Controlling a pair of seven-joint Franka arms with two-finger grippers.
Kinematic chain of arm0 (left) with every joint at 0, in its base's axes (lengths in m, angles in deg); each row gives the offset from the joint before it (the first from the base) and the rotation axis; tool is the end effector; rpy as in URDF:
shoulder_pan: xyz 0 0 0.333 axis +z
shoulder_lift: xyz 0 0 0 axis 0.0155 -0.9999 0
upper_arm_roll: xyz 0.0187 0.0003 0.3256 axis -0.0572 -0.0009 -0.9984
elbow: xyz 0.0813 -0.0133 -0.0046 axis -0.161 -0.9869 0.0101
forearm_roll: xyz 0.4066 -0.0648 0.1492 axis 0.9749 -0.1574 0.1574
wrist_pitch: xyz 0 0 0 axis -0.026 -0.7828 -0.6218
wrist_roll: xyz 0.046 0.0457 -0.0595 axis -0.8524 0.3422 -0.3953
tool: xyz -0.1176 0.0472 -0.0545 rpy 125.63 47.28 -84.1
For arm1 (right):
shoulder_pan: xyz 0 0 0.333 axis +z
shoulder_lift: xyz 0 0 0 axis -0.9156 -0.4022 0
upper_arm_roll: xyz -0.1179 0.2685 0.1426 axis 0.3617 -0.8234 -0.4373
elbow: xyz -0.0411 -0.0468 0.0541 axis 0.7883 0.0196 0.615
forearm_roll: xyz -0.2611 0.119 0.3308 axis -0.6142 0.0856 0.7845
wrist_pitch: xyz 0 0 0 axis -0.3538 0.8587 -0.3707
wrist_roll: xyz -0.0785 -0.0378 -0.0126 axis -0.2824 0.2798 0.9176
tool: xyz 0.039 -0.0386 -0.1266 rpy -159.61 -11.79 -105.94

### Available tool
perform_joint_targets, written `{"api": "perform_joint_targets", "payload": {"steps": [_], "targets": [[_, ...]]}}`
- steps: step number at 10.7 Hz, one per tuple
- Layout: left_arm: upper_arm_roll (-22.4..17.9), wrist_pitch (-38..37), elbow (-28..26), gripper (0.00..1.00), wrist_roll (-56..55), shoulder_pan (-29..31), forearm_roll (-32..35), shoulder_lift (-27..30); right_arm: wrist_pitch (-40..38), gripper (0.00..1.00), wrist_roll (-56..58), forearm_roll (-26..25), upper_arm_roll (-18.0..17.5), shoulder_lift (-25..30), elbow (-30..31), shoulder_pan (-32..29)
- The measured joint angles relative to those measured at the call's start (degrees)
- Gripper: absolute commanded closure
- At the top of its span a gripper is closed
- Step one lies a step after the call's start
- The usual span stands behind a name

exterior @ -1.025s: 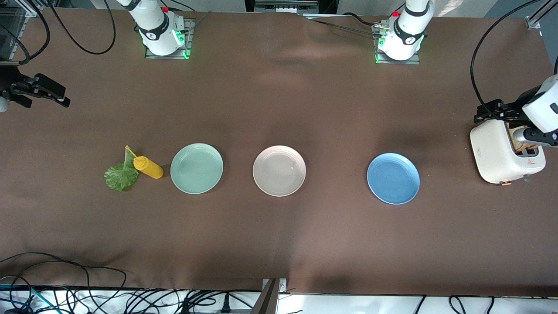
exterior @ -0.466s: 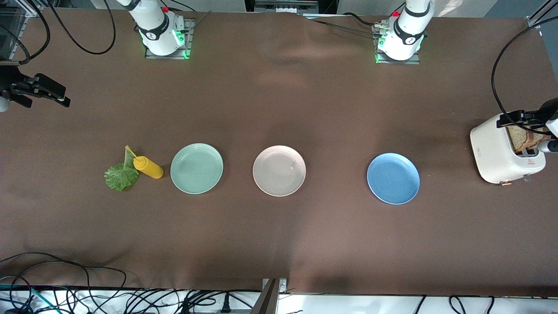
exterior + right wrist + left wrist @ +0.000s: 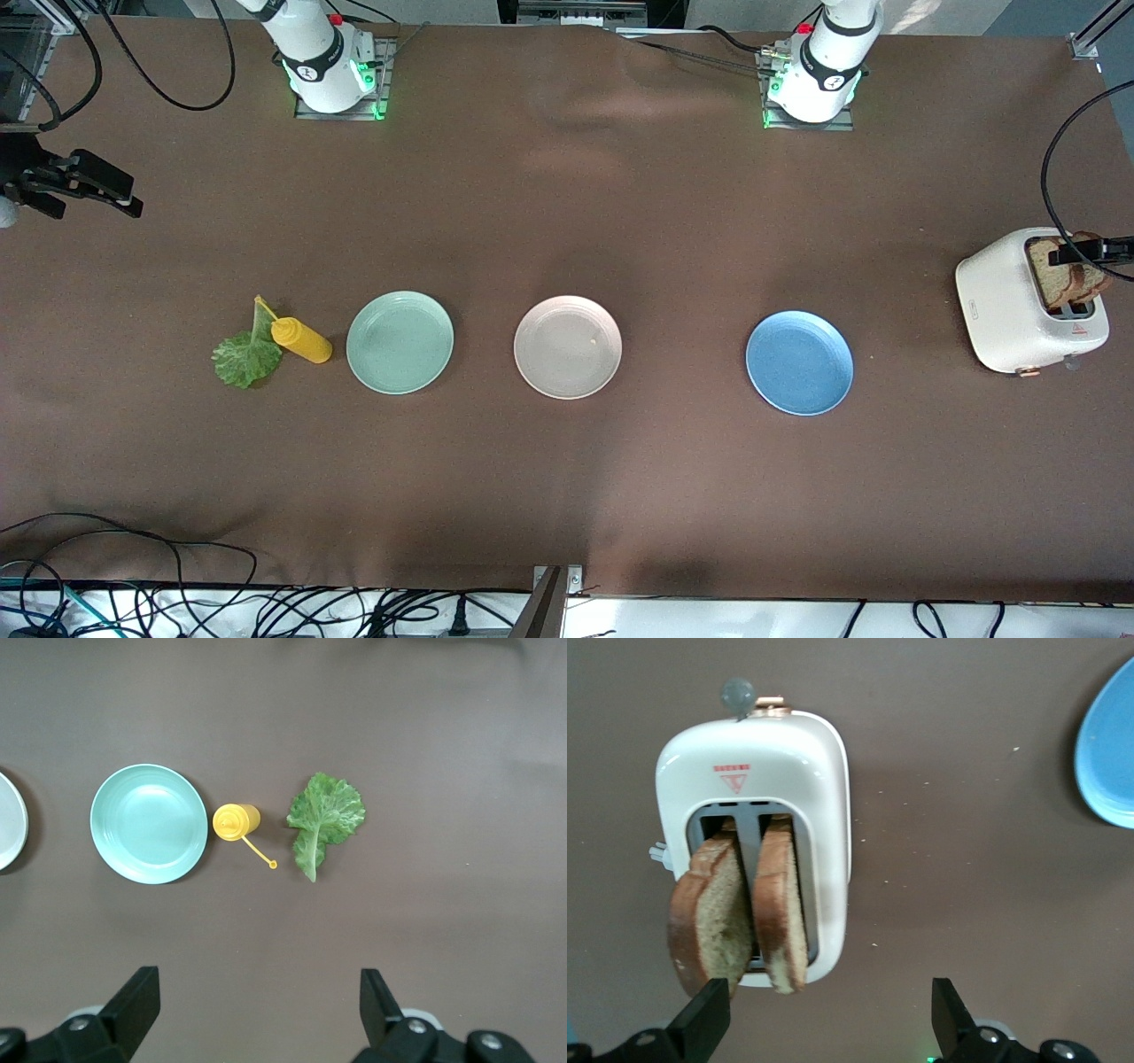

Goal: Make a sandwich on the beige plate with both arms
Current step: 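Lower the left gripper onto a bread slice in the toaster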

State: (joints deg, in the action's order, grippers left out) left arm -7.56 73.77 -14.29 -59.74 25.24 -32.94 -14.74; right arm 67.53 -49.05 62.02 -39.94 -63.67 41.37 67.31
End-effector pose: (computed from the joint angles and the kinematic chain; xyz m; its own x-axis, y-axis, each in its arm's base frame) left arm 0.5929 0.2774 0.3907 0.9481 0.0387 -0.3157 0.0449 -0.9989 0.0124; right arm 0.5988 -0.0197 0.5922 0.9999 0.0144 -0.0073 0.0142 -0.9996 -0.0246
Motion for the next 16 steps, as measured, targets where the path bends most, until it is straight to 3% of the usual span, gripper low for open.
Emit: {"api": "perform_joint_targets", "payload": {"steps": [5,7,12,13,14,16], "targets": [[0.5,1.7,0.0,0.00,0.9,2.2,-0.1,-3.4,0.0,0.00,0.0,0.0,0.0,0.0,0.0,0.0],[0.7,1.5,0.0,0.12,0.9,2.2,-2.0,-3.4,-0.1,0.00,0.0,0.0,0.0,0.0,0.0,0.0],[0.6,1.4,-0.5,0.09,0.9,2.3,-2.4,-5.4,-0.2,0.00,0.0,0.0,0.0,0.0,0.0,0.0],[0.6,1.4,-0.6,0.23,0.9,2.3,-2.3,-6.0,-0.2,0.00,0.0,0.0,0.0,0.0,0.0,0.0],[0.6,1.4,-0.6,0.51,0.9,2.3,-2.1,-6.5,-0.2,0.00,0.0,0.0,0.0,0.0,0.0,0.0],[0.7,1.4,-0.6,1.00,1.3,2.1,1.3,-6.9,-0.3,0.00,0.0,0.0,0.0,0.0,0.0,0.0]]}}
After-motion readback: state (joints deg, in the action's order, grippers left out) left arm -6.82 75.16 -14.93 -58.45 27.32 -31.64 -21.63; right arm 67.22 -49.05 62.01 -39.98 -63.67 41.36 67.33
